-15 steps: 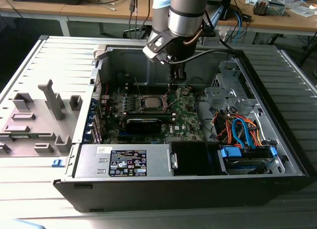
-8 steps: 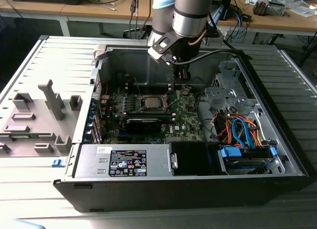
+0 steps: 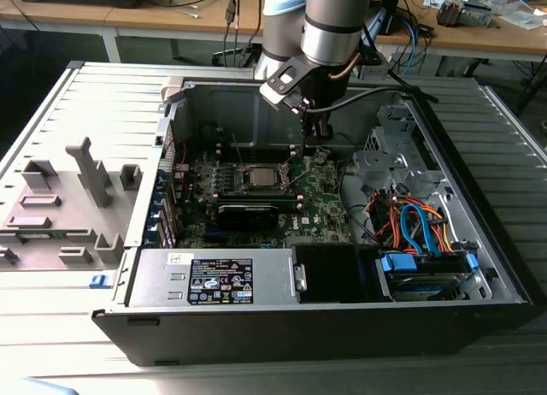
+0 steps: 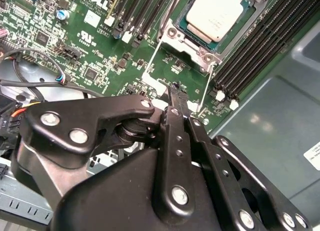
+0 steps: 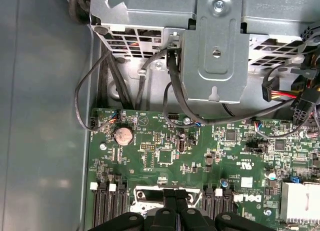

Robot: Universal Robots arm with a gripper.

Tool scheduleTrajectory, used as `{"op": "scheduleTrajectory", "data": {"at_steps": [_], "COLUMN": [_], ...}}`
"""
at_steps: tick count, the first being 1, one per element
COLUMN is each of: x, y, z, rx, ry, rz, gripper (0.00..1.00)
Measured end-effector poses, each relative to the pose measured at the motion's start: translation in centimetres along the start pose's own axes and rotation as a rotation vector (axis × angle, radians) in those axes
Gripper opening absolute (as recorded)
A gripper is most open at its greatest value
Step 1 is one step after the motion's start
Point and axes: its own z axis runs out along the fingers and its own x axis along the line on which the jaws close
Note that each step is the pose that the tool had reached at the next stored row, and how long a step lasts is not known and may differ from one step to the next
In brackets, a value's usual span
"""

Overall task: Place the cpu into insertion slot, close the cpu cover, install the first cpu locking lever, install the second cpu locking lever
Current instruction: 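Close the cpu cover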

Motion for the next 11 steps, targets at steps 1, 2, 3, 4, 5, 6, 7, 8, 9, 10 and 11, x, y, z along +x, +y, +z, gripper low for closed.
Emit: {"op": "scheduleTrajectory", "data": {"at_steps": [1, 2, 3, 4, 5, 6, 7, 8, 9, 10, 11], "x": [0.0, 0.0, 0.0, 0.0, 0.0, -0.01, -0.01, -0.01, -0.01, -0.01, -0.01], "y": [0.01, 0.03, 0.08, 0.11, 0.13, 0.16, 0.2, 0.24, 0.29, 0.34, 0.4], "z": [0.03, 0.06, 0.09, 0.12, 0.13, 0.15, 0.17, 0.18, 0.2, 0.21, 0.23], "rx": [0.0, -0.0001, -0.0001, -0.0001, -0.0001, -0.0001, -0.0001, -0.0001, -0.0001, -0.0001, -0.0001], "ry": [0.0, 0.0001, 0.0, 0.0, 0.0, -0.0001, -0.0001, 0.0, 0.0, 0.0, -0.0001], "rz": [0.0, -0.001, -0.001, -0.001, -0.002, -0.002, -0.002, -0.003, -0.003, -0.004, -0.005], "gripper": [0.11, 0.11, 0.11, 0.11, 0.11, 0.11, 0.11, 0.11, 0.11, 0.11, 0.11]}}
